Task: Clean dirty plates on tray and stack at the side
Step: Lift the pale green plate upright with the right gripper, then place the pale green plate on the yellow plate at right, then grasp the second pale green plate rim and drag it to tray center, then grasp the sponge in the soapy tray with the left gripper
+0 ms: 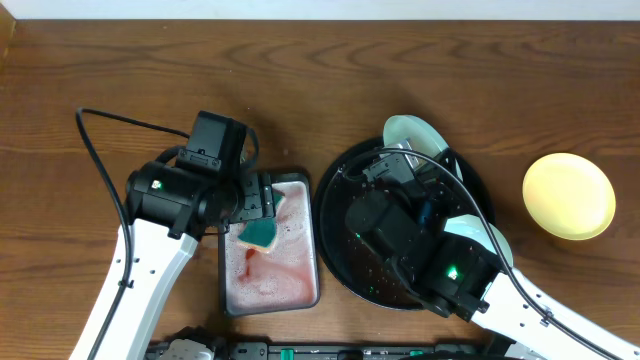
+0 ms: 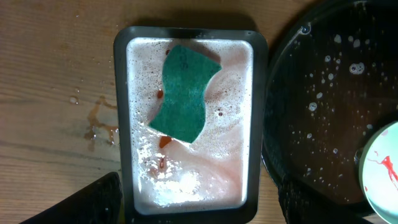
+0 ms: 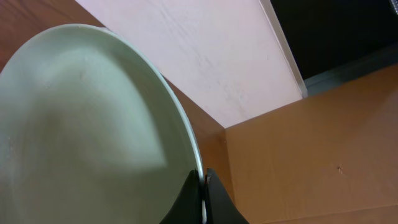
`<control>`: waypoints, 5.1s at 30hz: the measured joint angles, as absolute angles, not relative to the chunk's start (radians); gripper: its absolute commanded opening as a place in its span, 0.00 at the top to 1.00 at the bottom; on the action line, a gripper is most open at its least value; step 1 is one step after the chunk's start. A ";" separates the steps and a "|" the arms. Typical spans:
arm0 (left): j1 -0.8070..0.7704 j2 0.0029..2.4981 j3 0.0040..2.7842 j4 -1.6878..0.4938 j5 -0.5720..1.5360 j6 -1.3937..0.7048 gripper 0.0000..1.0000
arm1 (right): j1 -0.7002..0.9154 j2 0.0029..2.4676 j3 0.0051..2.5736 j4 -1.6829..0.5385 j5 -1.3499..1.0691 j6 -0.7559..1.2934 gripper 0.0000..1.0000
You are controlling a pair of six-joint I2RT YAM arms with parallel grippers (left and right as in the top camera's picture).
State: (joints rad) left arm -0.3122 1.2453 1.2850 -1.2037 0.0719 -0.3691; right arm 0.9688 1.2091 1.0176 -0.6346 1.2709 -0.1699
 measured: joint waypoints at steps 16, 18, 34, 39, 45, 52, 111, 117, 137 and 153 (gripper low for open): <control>-0.312 1.245 1.285 -1.204 0.072 -0.369 0.19 | 0.969 1.209 1.018 -0.635 1.264 -0.169 0.99; -0.312 1.245 1.285 -1.204 0.072 -0.369 0.19 | 0.969 1.209 1.018 -0.635 1.264 -0.167 0.99; -0.312 1.245 1.285 -1.204 0.072 -0.369 0.19 | 0.844 1.210 1.018 -0.712 1.119 0.007 0.99; -0.312 1.245 1.285 -1.204 0.072 -0.369 0.19 | 0.547 1.215 1.018 -0.756 0.723 0.142 0.99; -0.313 1.245 1.285 -1.204 0.072 -0.369 0.19 | 0.037 1.221 1.018 -0.750 0.171 0.179 0.99; -0.312 1.245 1.285 -1.204 0.072 -0.369 0.19 | -0.473 1.267 1.018 -0.732 -0.131 0.194 0.99; -0.312 1.245 1.285 -1.204 0.072 -0.369 0.19 | -0.224 1.175 0.677 -0.794 -0.327 0.193 0.99; -0.312 1.245 1.285 -1.204 0.072 -0.369 0.18 | -0.079 1.178 0.665 -0.715 -0.345 0.278 0.99; -0.312 1.245 1.285 -1.204 0.072 -0.369 0.19 | 0.084 1.237 0.999 -0.972 -0.191 0.220 0.69; -0.312 1.245 1.266 -1.157 0.062 -0.371 0.33 | 0.085 1.228 1.061 -1.035 -0.281 0.097 0.69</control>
